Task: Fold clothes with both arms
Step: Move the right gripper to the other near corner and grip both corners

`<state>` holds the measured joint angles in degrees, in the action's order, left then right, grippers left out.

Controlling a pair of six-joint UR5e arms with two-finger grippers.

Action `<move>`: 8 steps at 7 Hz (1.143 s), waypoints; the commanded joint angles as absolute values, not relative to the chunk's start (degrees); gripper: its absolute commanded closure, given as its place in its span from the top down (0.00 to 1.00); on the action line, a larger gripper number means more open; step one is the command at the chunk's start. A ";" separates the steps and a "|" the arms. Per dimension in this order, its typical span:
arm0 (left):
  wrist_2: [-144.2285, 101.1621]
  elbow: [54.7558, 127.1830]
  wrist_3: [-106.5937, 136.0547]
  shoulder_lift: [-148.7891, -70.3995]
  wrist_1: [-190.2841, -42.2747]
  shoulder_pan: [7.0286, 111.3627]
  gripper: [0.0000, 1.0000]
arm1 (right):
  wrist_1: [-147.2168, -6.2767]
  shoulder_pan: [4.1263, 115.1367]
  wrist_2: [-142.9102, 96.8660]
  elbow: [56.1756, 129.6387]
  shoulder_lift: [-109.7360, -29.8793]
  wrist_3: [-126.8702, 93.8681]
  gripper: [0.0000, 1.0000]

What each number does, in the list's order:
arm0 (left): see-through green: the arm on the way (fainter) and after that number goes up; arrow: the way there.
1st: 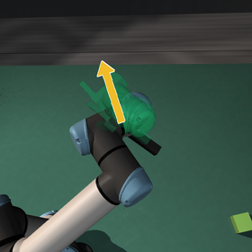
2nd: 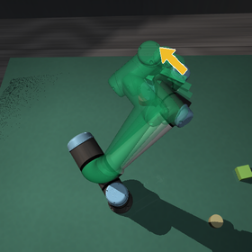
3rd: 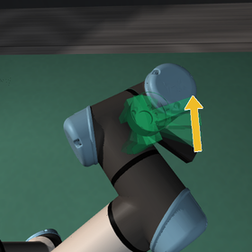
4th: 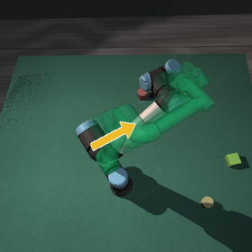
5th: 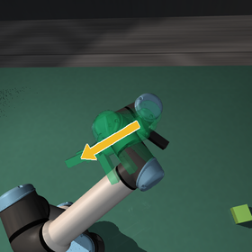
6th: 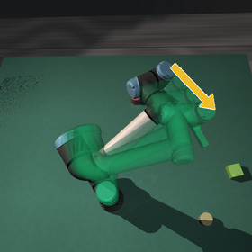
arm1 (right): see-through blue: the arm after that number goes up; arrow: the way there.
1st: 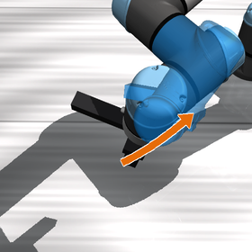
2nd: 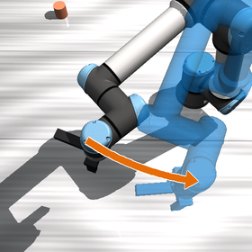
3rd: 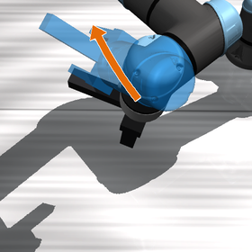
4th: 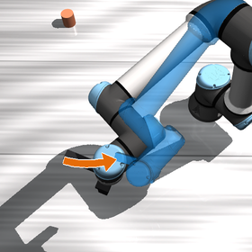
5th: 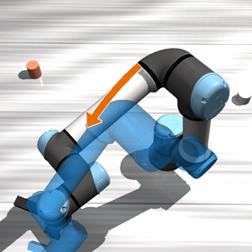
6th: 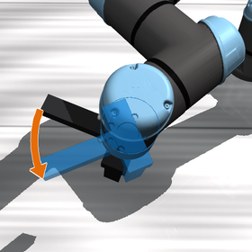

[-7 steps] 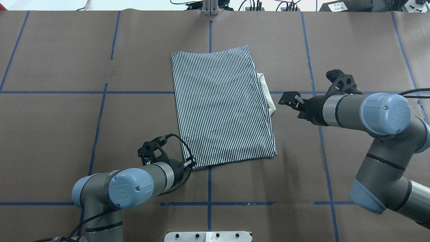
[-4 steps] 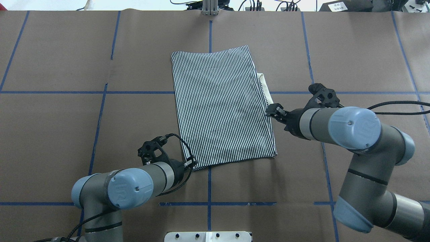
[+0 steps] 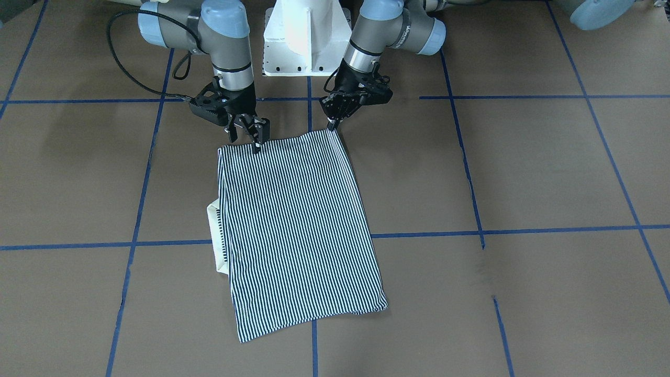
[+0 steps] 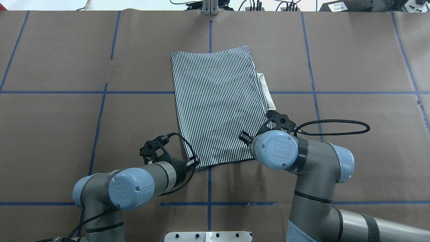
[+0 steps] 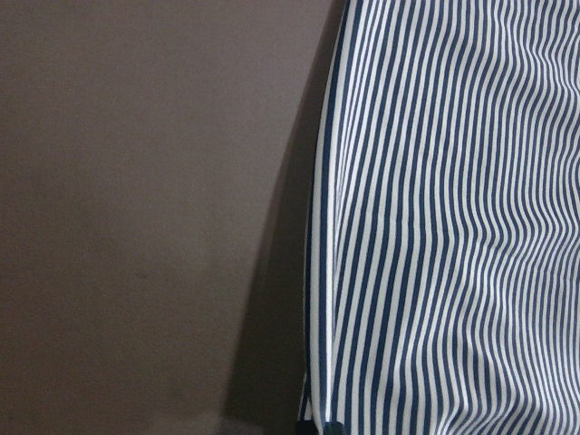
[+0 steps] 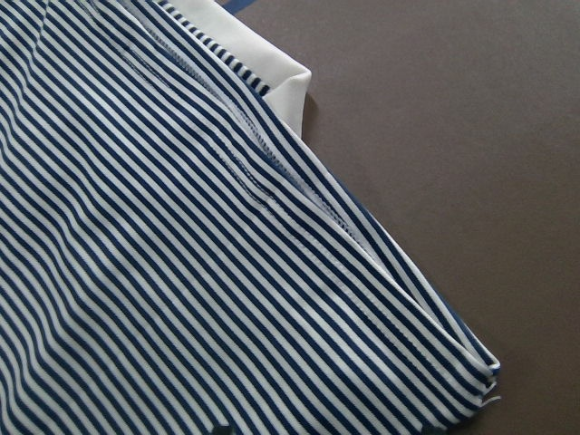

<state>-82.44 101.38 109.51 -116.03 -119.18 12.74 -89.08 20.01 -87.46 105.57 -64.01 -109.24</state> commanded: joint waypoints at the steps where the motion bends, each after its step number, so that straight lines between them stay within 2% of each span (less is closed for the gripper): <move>1: -82.53 101.51 109.51 -116.10 -119.18 12.74 0.00 | -89.47 21.08 -87.01 103.01 -62.93 -109.25 0.70; 6: -82.53 101.69 109.51 -116.10 -119.18 12.74 0.00 | -89.38 21.36 -87.01 100.72 -62.84 -109.25 0.69; 7: -82.53 101.78 109.51 -116.10 -119.18 12.74 0.00 | -89.38 21.36 -87.01 100.72 -62.49 -109.25 0.64; 8: -82.53 101.78 109.51 -116.10 -119.18 12.74 0.00 | -89.38 21.36 -87.01 100.64 -62.40 -109.25 0.55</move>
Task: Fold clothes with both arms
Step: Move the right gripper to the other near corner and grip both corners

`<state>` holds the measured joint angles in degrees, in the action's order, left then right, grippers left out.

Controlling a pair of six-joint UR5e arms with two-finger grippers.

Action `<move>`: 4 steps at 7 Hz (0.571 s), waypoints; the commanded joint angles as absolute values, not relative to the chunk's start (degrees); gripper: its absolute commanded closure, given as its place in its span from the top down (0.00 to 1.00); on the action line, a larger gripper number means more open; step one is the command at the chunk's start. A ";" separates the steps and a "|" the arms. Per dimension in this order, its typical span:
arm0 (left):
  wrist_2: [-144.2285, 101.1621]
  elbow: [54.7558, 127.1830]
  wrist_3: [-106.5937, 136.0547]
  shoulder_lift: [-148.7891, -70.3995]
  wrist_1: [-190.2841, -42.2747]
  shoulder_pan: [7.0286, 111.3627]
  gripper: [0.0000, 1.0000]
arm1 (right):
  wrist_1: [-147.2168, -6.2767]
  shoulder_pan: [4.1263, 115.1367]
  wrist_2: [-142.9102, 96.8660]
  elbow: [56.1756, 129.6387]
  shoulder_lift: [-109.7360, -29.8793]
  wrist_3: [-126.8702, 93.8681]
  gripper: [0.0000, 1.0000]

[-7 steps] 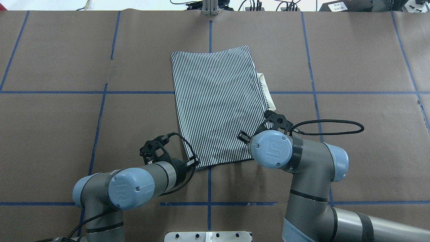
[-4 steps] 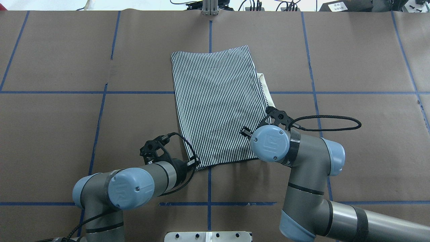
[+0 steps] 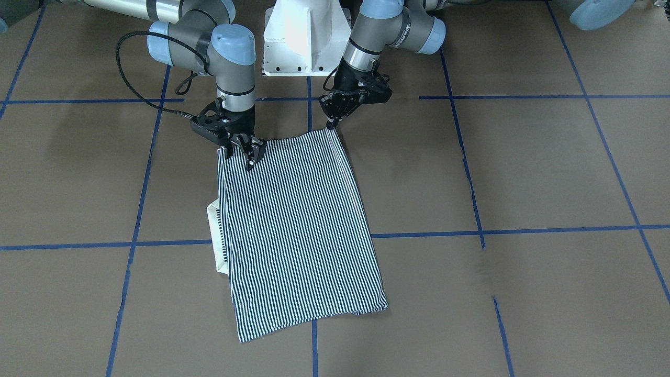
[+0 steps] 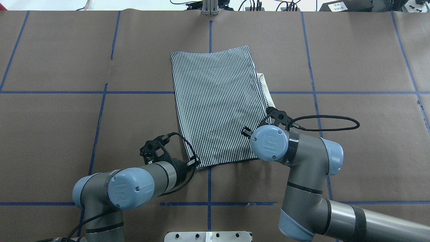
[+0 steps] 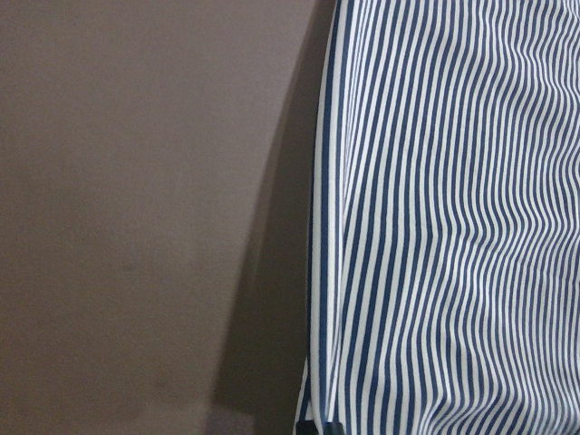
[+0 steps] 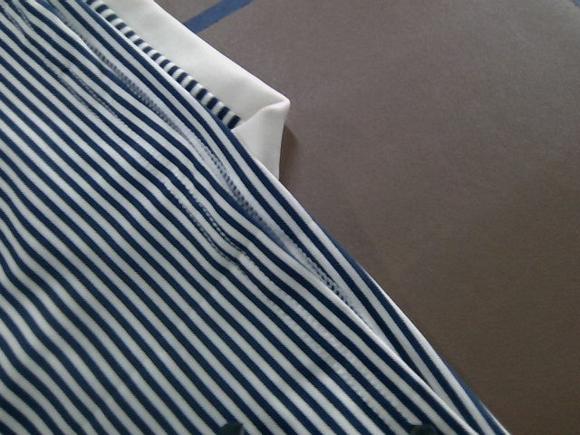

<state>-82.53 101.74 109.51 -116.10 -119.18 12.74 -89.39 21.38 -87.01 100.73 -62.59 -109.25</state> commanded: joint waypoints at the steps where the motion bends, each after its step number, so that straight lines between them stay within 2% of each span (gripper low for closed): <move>1: -82.53 101.78 109.51 -116.10 -119.27 12.74 0.00 | -89.38 21.36 -87.01 100.63 -62.32 -110.29 0.29; 2: -82.53 101.78 109.51 -116.10 -119.18 12.74 0.00 | -89.38 21.36 -87.01 100.46 -62.05 -111.52 0.04; 3: -82.53 101.86 109.51 -116.10 -119.18 12.74 0.00 | -89.38 21.27 -87.01 100.37 -61.88 -112.40 0.00; 4: -82.53 101.87 109.51 -116.10 -119.27 12.74 0.00 | -89.38 21.36 -86.92 100.37 -61.44 -113.46 0.00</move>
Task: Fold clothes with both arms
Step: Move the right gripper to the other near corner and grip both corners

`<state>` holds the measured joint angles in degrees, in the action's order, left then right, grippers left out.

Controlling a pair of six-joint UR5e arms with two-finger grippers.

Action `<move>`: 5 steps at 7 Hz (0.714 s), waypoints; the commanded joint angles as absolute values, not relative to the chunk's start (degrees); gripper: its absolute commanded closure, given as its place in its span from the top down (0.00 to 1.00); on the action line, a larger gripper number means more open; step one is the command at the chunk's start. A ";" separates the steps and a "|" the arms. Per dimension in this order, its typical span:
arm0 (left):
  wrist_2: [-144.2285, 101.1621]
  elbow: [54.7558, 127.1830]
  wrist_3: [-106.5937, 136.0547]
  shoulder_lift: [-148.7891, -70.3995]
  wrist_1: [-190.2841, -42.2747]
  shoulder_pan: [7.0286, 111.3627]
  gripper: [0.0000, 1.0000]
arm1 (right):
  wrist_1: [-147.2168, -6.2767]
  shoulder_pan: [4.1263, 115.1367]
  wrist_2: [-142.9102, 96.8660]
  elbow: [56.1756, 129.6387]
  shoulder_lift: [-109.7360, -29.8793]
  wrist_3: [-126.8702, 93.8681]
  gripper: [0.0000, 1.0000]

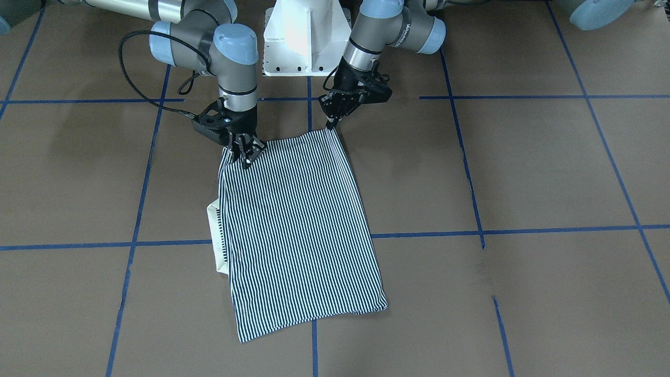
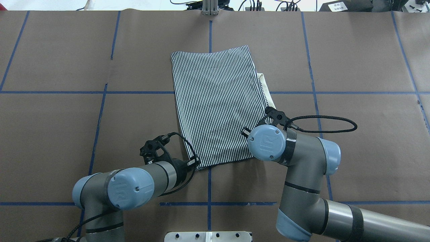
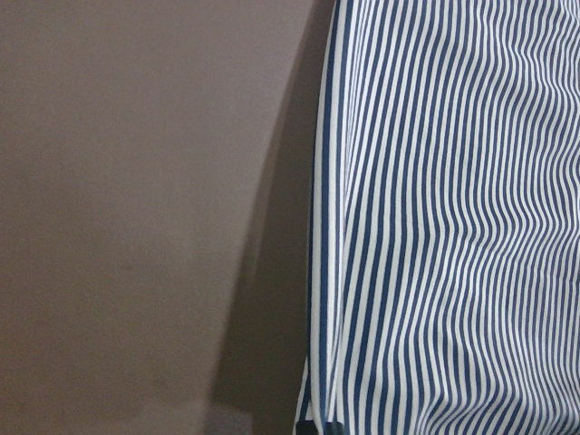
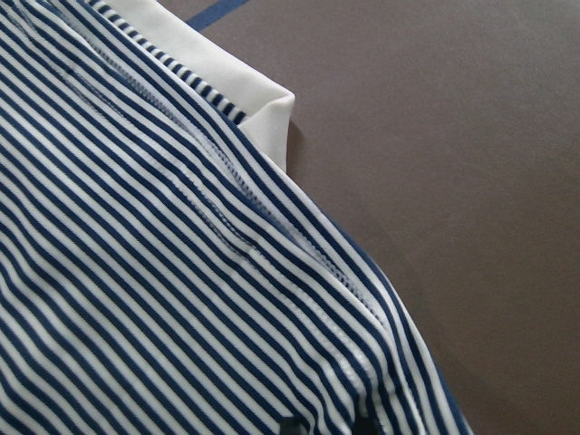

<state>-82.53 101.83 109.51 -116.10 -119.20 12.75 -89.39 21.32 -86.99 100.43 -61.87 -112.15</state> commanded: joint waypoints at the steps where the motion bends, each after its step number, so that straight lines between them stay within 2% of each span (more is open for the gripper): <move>1: -82.53 102.21 109.51 -116.10 -119.18 12.74 0.00 | -89.30 21.36 -86.92 100.37 -61.17 -114.34 0.00; 3: -82.88 105.35 108.12 -115.84 -118.57 13.01 0.00 | -89.30 21.36 -86.92 101.50 -60.91 -114.43 0.00; 4: -82.97 109.82 105.58 -115.06 -117.00 13.36 0.00 | -89.47 21.53 -87.01 104.99 -61.08 -114.43 0.00; 5: -84.80 115.78 105.38 -115.14 -109.50 13.45 0.00 | -92.34 21.62 -87.01 110.08 -61.69 -114.43 0.00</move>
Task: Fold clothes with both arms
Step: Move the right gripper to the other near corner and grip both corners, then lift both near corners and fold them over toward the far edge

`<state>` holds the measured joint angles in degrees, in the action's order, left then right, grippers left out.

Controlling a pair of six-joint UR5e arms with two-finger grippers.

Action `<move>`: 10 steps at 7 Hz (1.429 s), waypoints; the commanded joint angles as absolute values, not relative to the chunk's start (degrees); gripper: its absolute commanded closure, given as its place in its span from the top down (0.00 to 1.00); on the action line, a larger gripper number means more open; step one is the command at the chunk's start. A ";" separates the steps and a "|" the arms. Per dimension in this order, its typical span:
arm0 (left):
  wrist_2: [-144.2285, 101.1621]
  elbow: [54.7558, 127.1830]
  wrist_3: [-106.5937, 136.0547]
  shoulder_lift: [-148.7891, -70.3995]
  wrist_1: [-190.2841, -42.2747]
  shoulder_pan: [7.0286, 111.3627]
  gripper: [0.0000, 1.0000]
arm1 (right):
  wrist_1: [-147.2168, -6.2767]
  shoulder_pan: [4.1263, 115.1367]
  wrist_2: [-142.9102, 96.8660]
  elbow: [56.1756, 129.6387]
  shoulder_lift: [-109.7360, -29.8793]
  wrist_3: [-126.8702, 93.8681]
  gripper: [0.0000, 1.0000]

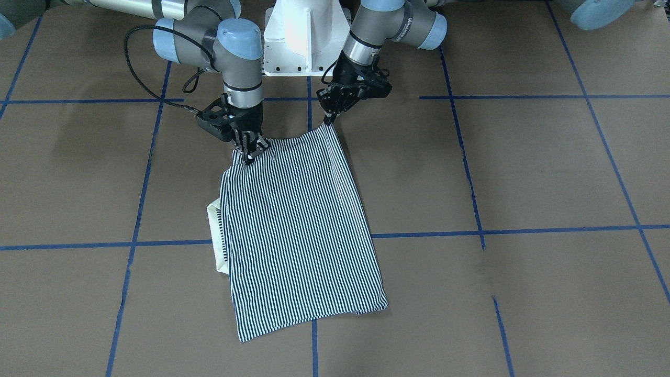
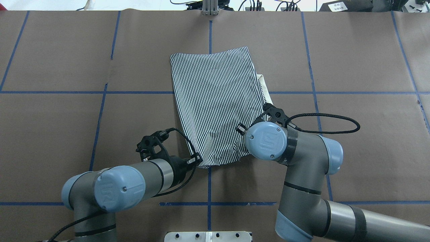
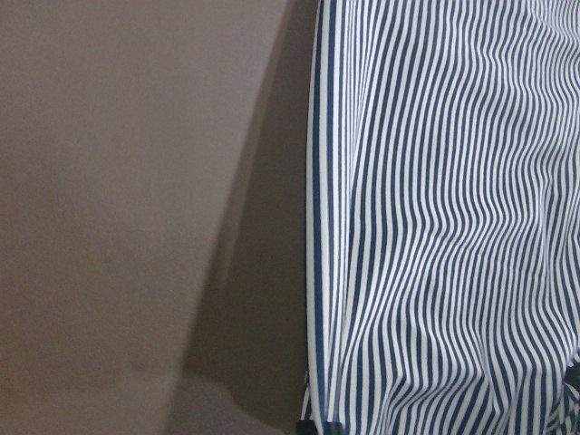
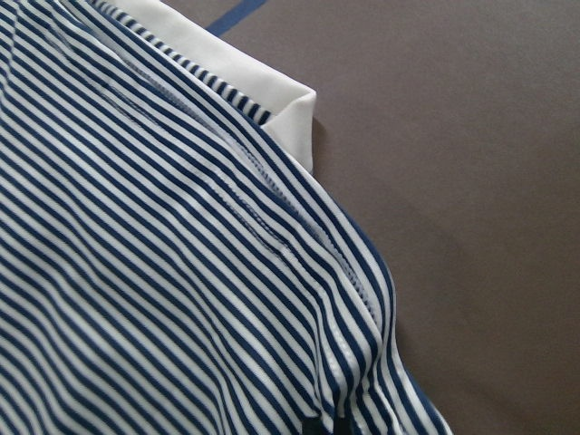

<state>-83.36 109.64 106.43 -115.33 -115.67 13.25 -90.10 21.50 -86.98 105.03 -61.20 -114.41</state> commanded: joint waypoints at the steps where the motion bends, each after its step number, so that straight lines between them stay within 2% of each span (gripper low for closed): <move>1: -86.21 121.76 105.38 -115.14 -103.51 13.45 0.00 | -97.16 20.32 -87.10 116.04 -61.79 -116.00 0.00; 3: -88.40 131.52 105.38 -115.49 -92.87 13.45 0.00 | -106.65 15.49 -87.01 127.56 -61.35 -119.33 0.00; 4: -89.11 134.36 105.38 -115.84 -88.72 13.27 0.00 | -108.53 14.34 -86.84 129.44 -61.00 -120.49 0.00; 7: -89.38 129.66 99.43 -116.89 -88.77 19.65 0.00 | -107.85 14.50 -84.47 123.34 -58.90 -117.79 0.00; 10: -91.92 118.51 93.35 -122.24 -89.64 28.54 0.00 | -102.24 21.95 -84.72 113.06 -54.24 -114.53 0.00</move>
